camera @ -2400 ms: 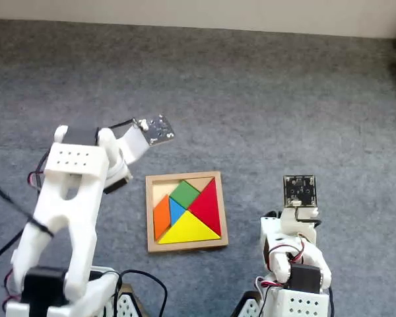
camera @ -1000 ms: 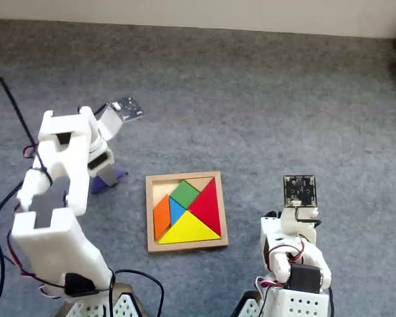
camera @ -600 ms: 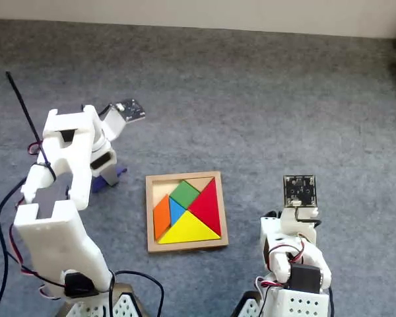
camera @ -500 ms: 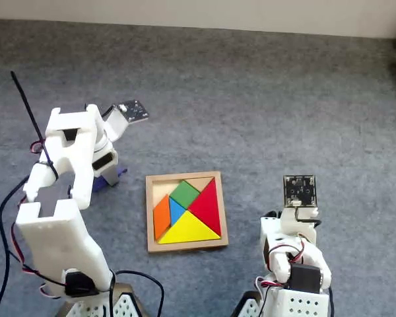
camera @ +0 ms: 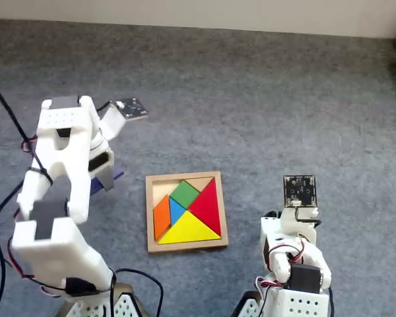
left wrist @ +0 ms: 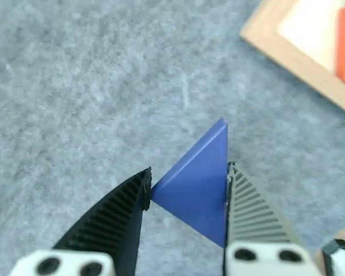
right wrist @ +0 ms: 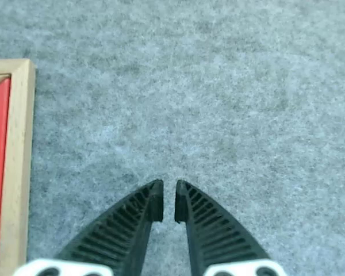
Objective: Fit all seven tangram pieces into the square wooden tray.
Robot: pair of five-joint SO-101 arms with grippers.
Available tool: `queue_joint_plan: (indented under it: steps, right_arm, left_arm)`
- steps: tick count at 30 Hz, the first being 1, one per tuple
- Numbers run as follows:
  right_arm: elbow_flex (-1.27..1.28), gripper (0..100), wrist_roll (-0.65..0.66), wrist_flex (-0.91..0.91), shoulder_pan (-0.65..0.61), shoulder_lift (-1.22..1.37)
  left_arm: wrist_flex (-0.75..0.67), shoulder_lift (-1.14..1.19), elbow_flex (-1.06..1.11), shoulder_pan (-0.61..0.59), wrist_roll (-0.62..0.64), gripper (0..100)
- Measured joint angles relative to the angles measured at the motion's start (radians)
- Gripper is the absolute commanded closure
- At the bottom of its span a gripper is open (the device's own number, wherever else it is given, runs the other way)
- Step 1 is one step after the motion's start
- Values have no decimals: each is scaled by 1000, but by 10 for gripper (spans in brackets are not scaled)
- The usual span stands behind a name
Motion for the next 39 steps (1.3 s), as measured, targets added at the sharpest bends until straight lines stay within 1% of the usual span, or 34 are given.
queue_joint_plan:
  steps: [2, 5, 12, 17, 21, 24, 26, 28, 32, 37, 39]
  right_arm:
    - [0, 947, 0, 0, 0, 0]
    - [0, 947, 0, 0, 0, 0]
    - [0, 947, 0, 0, 0, 0]
    - [0, 947, 0, 0, 0, 0]
    - [0, 947, 0, 0, 0, 0]
    - [0, 947, 0, 0, 0, 0]
    - [0, 947, 0, 0, 0, 0]
    - [0, 947, 0, 0, 0, 0]
    - [0, 947, 0, 0, 0, 0]
    - [0, 947, 0, 0, 0, 0]
    - [0, 947, 0, 0, 0, 0]
  left_arm:
    - [23, -55, 32, 31, 26, 934]
    - [37, -137, 94, 97, 104, 933]
    - [29, -310, 264, 322, 336, 930]
    - [-109, -359, 364, 443, 483, 930]
    - [-219, -328, 382, 459, 522, 919]
    - [-269, -256, 384, 459, 523, 849]
    - [-278, -210, 381, 460, 528, 821]
    - [-282, -178, 368, 459, 529, 816]
    - [-284, -164, 342, 457, 557, 814]
    - [-284, -164, 287, 457, 560, 813]
    - [-284, -164, 262, 459, 560, 796]
